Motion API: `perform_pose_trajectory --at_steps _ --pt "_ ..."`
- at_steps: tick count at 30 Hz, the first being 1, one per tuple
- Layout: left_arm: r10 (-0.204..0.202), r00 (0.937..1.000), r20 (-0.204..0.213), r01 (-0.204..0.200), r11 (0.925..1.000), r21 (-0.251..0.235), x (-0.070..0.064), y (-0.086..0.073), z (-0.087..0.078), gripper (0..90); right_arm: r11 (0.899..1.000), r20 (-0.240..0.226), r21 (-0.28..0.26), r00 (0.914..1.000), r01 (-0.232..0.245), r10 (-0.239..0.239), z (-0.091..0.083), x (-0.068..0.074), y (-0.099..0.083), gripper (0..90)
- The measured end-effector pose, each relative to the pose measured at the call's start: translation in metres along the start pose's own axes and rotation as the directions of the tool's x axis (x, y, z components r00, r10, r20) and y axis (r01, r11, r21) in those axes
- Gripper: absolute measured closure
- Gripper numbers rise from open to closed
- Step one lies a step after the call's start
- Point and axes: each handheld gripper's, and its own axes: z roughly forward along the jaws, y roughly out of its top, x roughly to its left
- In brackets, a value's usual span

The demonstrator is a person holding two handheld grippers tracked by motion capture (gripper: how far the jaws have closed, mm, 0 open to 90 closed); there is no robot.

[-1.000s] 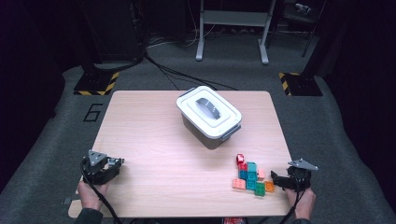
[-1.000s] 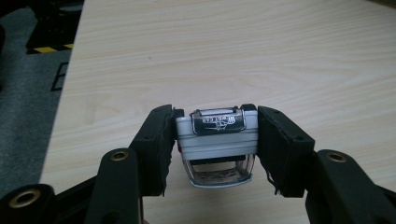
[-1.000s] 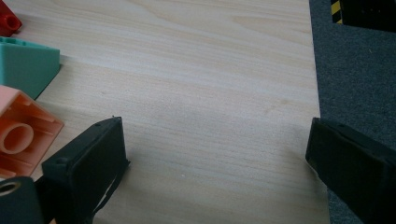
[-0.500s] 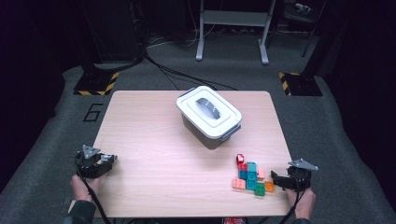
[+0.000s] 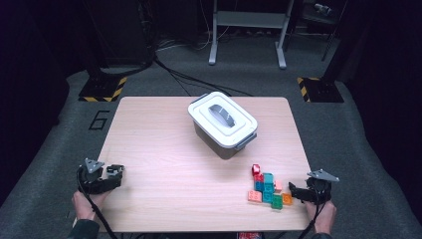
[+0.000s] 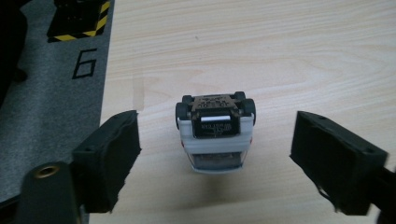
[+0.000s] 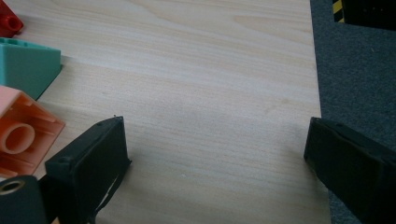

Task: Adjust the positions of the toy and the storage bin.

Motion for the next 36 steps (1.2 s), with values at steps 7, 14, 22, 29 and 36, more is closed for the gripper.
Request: perform_pose_trajectory --at_steps 7,14,22,29,36 --pt "0.044 0.9976 0.054 -0.042 0.9984 -0.036 -0.02 0.001 -0.027 8.6 1.0 -0.014 0.004 0.9999 0.005 -0.005 0.001 -0.001 0.0 5.4" --pt "0.091 0.9826 0.162 -0.085 0.9954 -0.045 -0.056 -0.002 -0.027 1.4 1.0 -0.019 0.005 0.9998 0.007 -0.007 0.0 -0.001 0.0 5.2" --pt "0.14 0.9586 0.248 -0.149 0.9886 0.018 -0.088 -0.012 0.005 0.0 1.0 -0.021 0.006 0.9997 0.011 -0.011 0.0 -0.001 0.0 5.0" --pt "0.141 0.9541 0.264 -0.16 0.9857 0.053 -0.096 -0.017 0.031 0.0 1.0 -0.022 0.009 0.9997 0.012 -0.012 0.001 -0.001 0.001 4.7" --pt "0.143 0.9501 0.277 -0.159 0.9866 0.036 -0.098 -0.015 0.038 0.0 1.0 -0.031 0.03 0.9995 0.009 -0.008 0.0 -0.001 0.002 0.6"
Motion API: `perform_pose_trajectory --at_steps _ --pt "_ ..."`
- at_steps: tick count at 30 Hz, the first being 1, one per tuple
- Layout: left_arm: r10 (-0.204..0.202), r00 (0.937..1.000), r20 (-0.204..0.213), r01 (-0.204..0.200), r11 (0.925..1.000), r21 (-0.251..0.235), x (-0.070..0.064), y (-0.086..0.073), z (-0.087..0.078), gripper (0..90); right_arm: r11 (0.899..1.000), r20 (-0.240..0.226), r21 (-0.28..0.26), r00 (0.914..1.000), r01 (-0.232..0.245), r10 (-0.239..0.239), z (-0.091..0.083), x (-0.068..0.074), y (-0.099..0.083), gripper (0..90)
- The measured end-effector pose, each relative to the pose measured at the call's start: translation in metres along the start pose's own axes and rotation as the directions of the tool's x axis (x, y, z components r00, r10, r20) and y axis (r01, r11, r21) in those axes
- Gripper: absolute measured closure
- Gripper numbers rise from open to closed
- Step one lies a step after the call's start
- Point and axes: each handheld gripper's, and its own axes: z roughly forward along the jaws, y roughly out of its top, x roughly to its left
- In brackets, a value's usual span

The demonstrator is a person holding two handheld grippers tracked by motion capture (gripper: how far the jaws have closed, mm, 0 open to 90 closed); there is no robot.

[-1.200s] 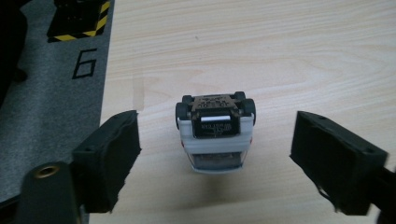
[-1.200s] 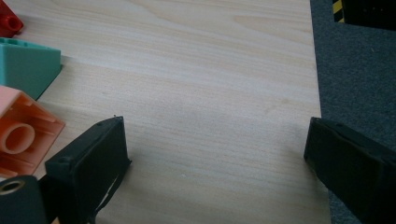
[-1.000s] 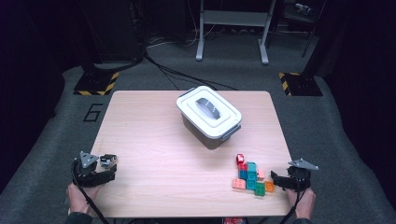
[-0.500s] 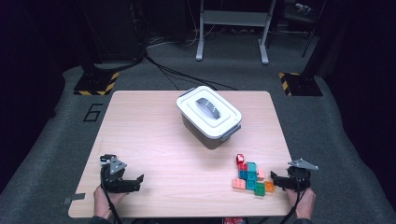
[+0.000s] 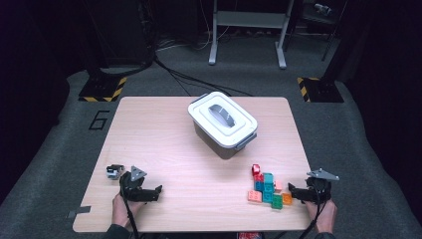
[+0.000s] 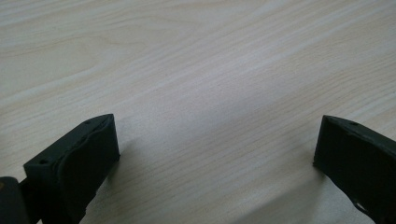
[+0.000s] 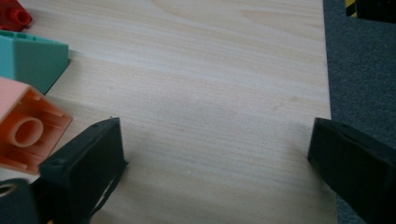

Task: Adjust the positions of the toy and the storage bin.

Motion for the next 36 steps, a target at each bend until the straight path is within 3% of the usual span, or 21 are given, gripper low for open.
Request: perform_pose_trajectory --at_steps 6,9,12,23,36 --pt "0.013 0.9999 0.0 -0.013 0.9999 0.001 -0.001 -0.001 -0.001 0.0 1.0 -0.036 0.012 0.9993 0.006 -0.006 -0.003 0.001 0.005 0.0" --pt "0.01 0.9999 -0.003 -0.01 1.0 0.0 -0.001 -0.001 -0.001 0.0 1.0 -0.076 0.009 0.997 -0.012 0.012 -0.006 0.004 0.012 0.7" --pt "0.001 1.0 0.0 -0.001 1.0 -0.002 -0.002 -0.001 -0.001 0.0 1.0 -0.116 0.017 0.9932 0.003 -0.001 -0.007 0.011 0.023 0.7" --pt "0.01 0.9999 0.007 -0.01 0.9999 0.0 -0.003 0.0 0.0 0.2 0.998 -0.208 -0.002 0.9762 0.062 -0.061 -0.004 0.048 0.085 0.0" --pt "0.037 0.9993 -0.004 -0.037 0.9993 -0.004 -0.006 0.001 0.0 0.6 0.996 -0.281 -0.029 0.9556 0.085 -0.089 -0.002 0.08 0.154 0.0"
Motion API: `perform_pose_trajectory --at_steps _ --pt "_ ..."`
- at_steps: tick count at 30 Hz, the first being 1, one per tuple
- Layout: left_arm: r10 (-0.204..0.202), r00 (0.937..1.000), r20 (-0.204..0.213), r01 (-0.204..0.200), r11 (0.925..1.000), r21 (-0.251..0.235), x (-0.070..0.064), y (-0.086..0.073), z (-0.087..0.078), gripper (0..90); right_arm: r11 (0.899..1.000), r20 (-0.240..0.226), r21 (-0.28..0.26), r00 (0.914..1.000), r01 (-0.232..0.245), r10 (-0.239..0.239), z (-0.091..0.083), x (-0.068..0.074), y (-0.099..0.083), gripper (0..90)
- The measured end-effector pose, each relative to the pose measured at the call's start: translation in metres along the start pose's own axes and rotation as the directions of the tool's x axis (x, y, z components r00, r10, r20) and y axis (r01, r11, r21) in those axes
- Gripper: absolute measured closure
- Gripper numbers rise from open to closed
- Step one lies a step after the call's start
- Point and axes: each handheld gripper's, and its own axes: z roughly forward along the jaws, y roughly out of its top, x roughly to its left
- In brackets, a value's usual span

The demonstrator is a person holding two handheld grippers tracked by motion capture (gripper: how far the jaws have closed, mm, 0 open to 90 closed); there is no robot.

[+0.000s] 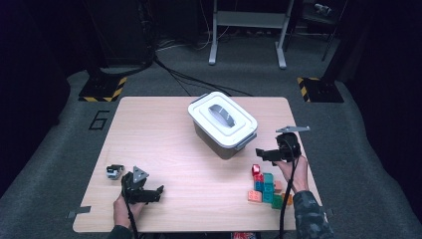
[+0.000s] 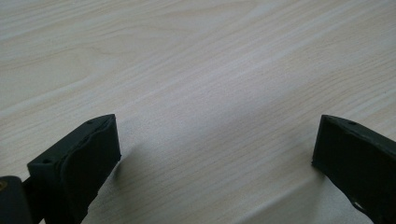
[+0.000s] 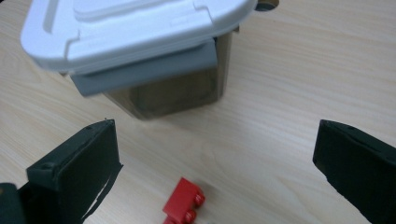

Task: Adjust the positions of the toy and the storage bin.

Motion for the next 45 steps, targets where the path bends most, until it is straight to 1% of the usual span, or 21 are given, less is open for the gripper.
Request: perform_pose_trajectory --at_steps 3,4,5,6,10,11,17,21,22,23,25,28,29,31,32,33,35,36,37,41,45 --pt "-0.006 1.0 -0.002 0.006 0.9999 -0.009 -0.001 0.0 0.001 0.6 1.0 -0.008 -0.006 1.0 -0.004 0.004 0.004 0.003 0.012 0.0" --pt "-0.016 0.9999 -0.004 0.016 0.9997 -0.02 -0.002 0.0 0.002 0.6 1.0 -0.01 -0.005 1.0 0.0 0.0 0.005 0.004 0.015 0.0" --pt "-0.014 0.9999 -0.004 0.013 0.9997 -0.02 -0.002 0.0 0.002 0.6 1.0 -0.011 -0.007 0.9999 0.002 -0.002 0.006 0.005 0.019 0.0" --pt "0.002 1.0 -0.005 -0.002 0.9999 -0.01 -0.001 0.0 0.001 0.7 1.0 -0.011 -0.008 0.9999 0.004 -0.004 0.007 0.005 0.021 0.0" --pt "0.001 1.0 -0.005 -0.001 0.9999 -0.012 -0.001 0.0 0.001 0.7 1.0 -0.02 -0.025 0.9998 0.007 -0.007 0.011 0.007 0.034 0.5" --pt "0.002 1.0 -0.005 -0.002 0.9999 -0.012 -0.001 0.0 0.001 0.8 1.0 -0.017 -0.027 0.9999 0.0 -0.001 0.012 0.008 0.037 0.9" --pt "0.004 1.0 -0.003 -0.004 0.9999 -0.015 -0.001 0.0 0.001 1.6 0.999 -0.007 -0.039 0.9998 0.02 -0.02 0.02 0.008 0.056 5.3" --pt "0.006 1.0 -0.004 -0.006 0.9999 -0.016 -0.001 0.0 0.001 2.1 0.999 0.009 -0.043 1.0 0.003 -0.003 0.026 0.005 0.068 16.7" --pt "0.007 1.0 -0.004 -0.007 0.9999 -0.016 -0.001 0.0 0.001 2.2 0.999 0.02 -0.043 0.9998 -0.005 0.006 0.028 0.005 0.07 21.9" --pt "0.008 1.0 -0.004 -0.008 0.9998 -0.017 -0.001 0.0 0.001 2.4 0.999 0.029 -0.04 0.9996 0.0 0.001 0.03 0.003 0.073 25.0" --pt "0.01 1.0 0.0 -0.01 0.9998 -0.015 -0.001 0.0 0.001 2.8 0.999 0.044 -0.033 0.9989 -0.015 0.016 0.034 -0.001 0.077 36.0" --pt "0.011 0.9999 0.001 -0.011 0.9998 -0.015 -0.001 0.0 0.001 3.3 0.999 0.069 -0.007 0.9967 -0.043 0.044 0.042 -0.004 0.084 46.8" --pt "0.01 0.9999 0.001 -0.01 0.9998 -0.016 -0.001 0.0 0.001 3.4 1.0 0.066 -0.002 0.9973 -0.031 0.031 0.045 -0.007 0.085 49.6" --pt "0.011 0.9999 0.001 -0.011 0.9998 -0.016 -0.001 0.0 0.001 3.4 0.999 0.072 0.005 0.9964 -0.047 0.046 0.049 -0.008 0.088 55.2" --pt "0.011 0.9999 0.001 -0.011 0.9998 -0.016 -0.001 0.0 0.001 3.4 0.999 0.067 0.008 0.9972 -0.033 0.033 0.05 -0.01 0.089 57.5" --pt "0.011 0.9999 0.0 -0.011 0.9998 -0.016 -0.001 0.0 0.001 3.4 0.999 0.077 0.019 0.9958 -0.051 0.049 0.052 -0.008 0.09 59.5" --pt "0.011 0.9999 0.005 -0.011 0.9998 -0.014 -0.001 0.0 0.0 3.5 0.999 0.078 0.034 0.9963 -0.04 0.038 0.056 -0.009 0.091 64.4" --pt "0.012 0.9999 0.005 -0.012 0.9998 -0.013 -0.001 0.0 0.0 3.6 0.998 0.084 0.038 0.9955 -0.046 0.043 0.056 -0.007 0.091 67.4" --pt "0.011 0.9999 0.004 -0.011 0.9998 -0.015 -0.001 0.0 0.0 3.6 0.999 0.098 0.037 0.9946 -0.036 0.032 0.056 -0.006 0.091 68.8" --pt "0.013 0.9999 0.005 -0.012 0.9998 -0.014 -0.001 0.0 0.0 3.7 0.998 0.108 0.049 0.9936 -0.037 0.032 0.056 -0.002 0.092 69.8" --pt "0.013 0.9999 0.005 -0.013 0.9998 -0.013 -0.001 0.0 0.0 3.7 0.996 0.097 0.058 0.9936 -0.064 0.058 0.05 0.0 0.09 71.0"
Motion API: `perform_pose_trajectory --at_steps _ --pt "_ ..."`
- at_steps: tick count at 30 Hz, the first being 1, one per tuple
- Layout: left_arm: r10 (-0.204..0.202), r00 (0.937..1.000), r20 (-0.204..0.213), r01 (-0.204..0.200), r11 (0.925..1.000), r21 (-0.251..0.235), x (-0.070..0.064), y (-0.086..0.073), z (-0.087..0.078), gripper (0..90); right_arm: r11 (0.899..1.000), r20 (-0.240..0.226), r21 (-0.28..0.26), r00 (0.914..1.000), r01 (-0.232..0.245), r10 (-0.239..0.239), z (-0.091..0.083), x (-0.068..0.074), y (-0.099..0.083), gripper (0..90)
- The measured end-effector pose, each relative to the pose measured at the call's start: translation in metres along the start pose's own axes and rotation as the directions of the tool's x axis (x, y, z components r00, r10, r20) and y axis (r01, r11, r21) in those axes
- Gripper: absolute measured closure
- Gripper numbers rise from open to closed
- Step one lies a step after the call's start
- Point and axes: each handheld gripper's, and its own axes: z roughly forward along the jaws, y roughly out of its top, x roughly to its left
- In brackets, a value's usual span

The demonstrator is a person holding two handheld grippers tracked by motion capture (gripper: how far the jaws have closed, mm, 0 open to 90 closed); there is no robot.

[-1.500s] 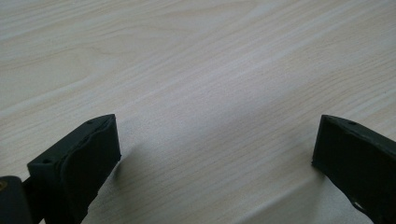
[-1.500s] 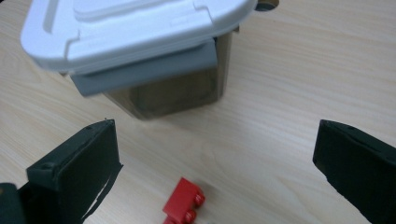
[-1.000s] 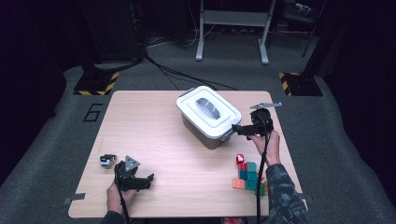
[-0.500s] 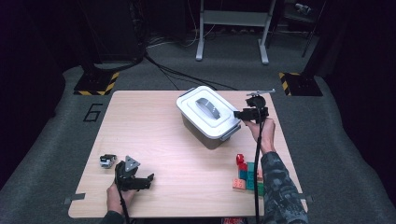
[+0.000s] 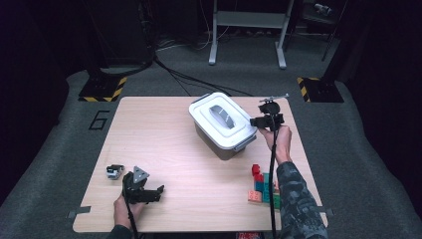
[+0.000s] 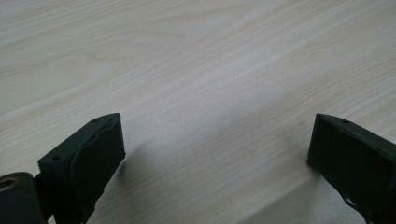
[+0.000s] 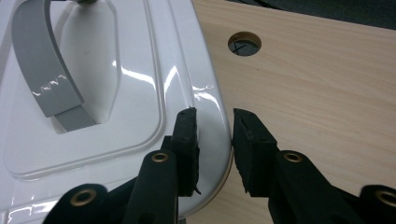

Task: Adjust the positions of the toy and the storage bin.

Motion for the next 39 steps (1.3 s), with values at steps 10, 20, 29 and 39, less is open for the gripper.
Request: perform_pose_trajectory --at_steps 10,20,29,39 --pt "0.0 1.0 0.0 0.0 1.0 -0.001 0.0 0.0 0.0 3.8 1.0 -0.028 -0.009 0.9996 0.008 -0.008 -0.015 0.018 -0.022 69.8" --pt "-0.001 1.0 0.002 0.001 1.0 -0.002 0.0 0.0 0.0 4.4 0.999 -0.034 -0.027 0.9988 0.033 -0.034 -0.026 0.031 -0.029 68.4" --pt "-0.003 1.0 0.001 0.003 1.0 -0.006 0.0 0.0 0.0 4.9 0.998 -0.063 -0.013 0.9964 0.056 -0.057 -0.012 0.028 -0.02 67.4" --pt "-0.003 1.0 0.006 0.003 1.0 -0.002 0.0 0.0 0.0 5.1 0.997 -0.057 0.004 0.9957 0.073 -0.072 -0.02 0.033 -0.031 69.3"
